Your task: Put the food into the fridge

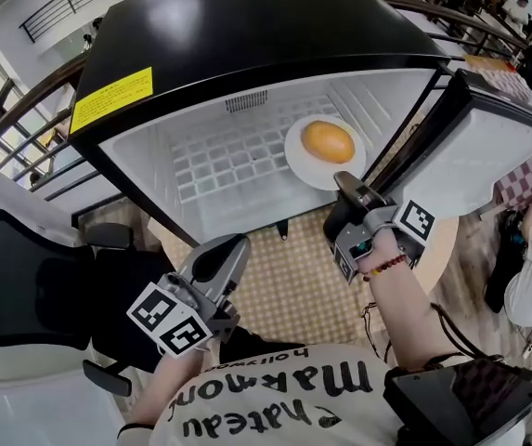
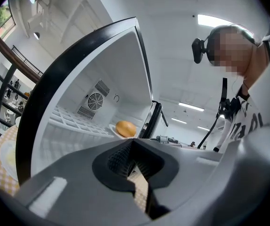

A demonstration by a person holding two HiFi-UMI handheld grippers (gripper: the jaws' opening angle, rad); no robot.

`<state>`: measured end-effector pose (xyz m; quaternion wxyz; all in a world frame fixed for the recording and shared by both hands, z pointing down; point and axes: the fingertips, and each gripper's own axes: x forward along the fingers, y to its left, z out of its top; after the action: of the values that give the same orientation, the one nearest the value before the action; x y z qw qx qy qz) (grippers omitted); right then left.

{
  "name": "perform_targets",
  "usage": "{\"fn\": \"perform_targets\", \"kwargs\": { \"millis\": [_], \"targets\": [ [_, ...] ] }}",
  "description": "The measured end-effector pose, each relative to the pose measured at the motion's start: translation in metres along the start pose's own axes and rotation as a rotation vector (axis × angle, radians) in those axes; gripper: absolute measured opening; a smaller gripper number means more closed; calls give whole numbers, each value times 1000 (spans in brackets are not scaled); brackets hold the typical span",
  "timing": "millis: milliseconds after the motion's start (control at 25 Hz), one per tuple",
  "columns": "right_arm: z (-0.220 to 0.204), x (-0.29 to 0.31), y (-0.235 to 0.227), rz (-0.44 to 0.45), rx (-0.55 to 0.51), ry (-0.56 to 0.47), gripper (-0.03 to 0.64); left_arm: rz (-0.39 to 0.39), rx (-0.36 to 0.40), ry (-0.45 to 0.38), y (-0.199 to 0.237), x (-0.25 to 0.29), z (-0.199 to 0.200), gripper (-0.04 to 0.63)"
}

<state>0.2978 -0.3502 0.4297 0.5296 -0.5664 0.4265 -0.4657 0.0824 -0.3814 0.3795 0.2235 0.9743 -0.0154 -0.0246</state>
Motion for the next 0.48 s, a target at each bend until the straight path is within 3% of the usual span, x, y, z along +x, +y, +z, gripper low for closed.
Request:
{"fn": "perform_targets", "kwargs": {
  "millis": [480],
  "targets": [
    [1,19,12,-38,-30,-151,25,-135,-12,39,19,-11,23,5]
  ]
}}
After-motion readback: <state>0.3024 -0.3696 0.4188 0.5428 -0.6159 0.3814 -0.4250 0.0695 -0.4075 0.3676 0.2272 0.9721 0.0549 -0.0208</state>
